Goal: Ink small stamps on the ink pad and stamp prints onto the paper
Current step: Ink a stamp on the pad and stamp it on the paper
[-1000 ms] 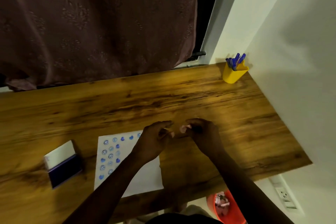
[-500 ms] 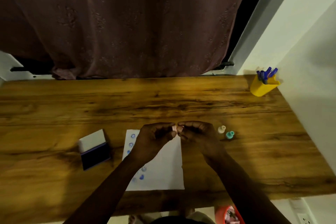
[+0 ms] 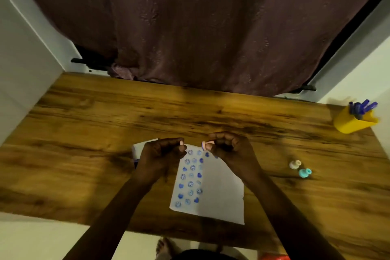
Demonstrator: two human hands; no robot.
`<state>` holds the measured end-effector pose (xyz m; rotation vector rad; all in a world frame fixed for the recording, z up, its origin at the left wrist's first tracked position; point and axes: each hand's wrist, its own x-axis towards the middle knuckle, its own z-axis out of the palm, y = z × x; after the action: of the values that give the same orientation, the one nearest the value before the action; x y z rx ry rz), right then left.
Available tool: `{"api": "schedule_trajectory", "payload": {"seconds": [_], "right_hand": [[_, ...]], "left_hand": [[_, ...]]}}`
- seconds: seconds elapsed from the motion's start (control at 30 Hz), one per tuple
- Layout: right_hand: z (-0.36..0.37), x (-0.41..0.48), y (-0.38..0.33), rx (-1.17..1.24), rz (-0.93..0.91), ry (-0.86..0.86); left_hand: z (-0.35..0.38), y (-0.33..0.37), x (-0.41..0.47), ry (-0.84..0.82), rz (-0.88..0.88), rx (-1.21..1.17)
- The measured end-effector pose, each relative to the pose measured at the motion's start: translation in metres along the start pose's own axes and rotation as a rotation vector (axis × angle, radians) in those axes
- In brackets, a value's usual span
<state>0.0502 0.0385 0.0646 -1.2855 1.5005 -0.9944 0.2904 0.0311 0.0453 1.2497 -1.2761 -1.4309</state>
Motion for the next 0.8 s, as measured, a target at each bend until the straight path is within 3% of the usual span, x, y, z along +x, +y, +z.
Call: {"api": "schedule_trajectory", "payload": {"seconds": [0.2,0.33,0.57,0.8], "right_hand": [[0.064,0.014,-0.001,-0.153,-0.068,-0.129],[0.109,0.021,0.0,-0.408,-0.245,-0.223],[0.168,0.029,0.002,-0.691,-0.301,-0.364],[0.184,0.024,0.013,-0.807,-0.28,-0.383]], "left_hand": [[-0.07,-0.015,-0.008,0.201,-0.013,-0.093],[-0.102,-0.029,-0.016,0.301,0.003,-0.083],[-0.127,-0.034,-0.034,0.297,0.048,-0.011],[-0.136,-0.042,-0.041,0.333,0.008,-0.032]]}}
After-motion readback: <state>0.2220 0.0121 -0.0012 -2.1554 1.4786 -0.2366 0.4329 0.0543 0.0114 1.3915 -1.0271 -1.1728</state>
